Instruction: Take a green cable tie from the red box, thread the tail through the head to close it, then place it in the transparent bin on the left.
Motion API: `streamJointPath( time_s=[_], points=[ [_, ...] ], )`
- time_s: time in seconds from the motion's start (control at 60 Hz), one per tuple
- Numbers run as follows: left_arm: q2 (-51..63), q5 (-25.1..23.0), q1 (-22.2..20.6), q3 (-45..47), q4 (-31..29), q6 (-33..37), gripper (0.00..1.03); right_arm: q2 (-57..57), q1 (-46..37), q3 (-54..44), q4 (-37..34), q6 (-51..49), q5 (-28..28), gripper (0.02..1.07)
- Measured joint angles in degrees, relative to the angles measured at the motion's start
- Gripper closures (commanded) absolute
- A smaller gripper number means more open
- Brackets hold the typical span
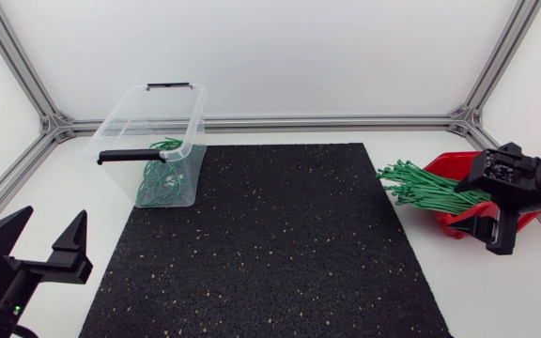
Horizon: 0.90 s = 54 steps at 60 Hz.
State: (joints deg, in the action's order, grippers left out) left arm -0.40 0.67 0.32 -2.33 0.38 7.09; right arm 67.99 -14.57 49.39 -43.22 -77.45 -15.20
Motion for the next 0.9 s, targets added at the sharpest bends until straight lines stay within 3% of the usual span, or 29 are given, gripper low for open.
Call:
streamJointPath(
  time_s=[0.15, 0.55, 0.9],
  points=[
    [0.0, 0.0, 0.0, 0.0, 0.0, 0.0, 0.04, 3.3, 0.9, 0.0, 2.3, -2.8, 1.7, 0.23],
    [0.0, 0.0, 0.0, 0.0, 0.0, 0.0, 0.04, 10.0, 4.2, 0.0, 5.4, -7.4, 6.0, 0.55],
    [0.0, 0.0, 0.0, 0.0, 0.0, 0.0, 0.04, 14.5, 5.0, 0.0, 8.9, -7.9, 7.8, 0.56]
  ],
)
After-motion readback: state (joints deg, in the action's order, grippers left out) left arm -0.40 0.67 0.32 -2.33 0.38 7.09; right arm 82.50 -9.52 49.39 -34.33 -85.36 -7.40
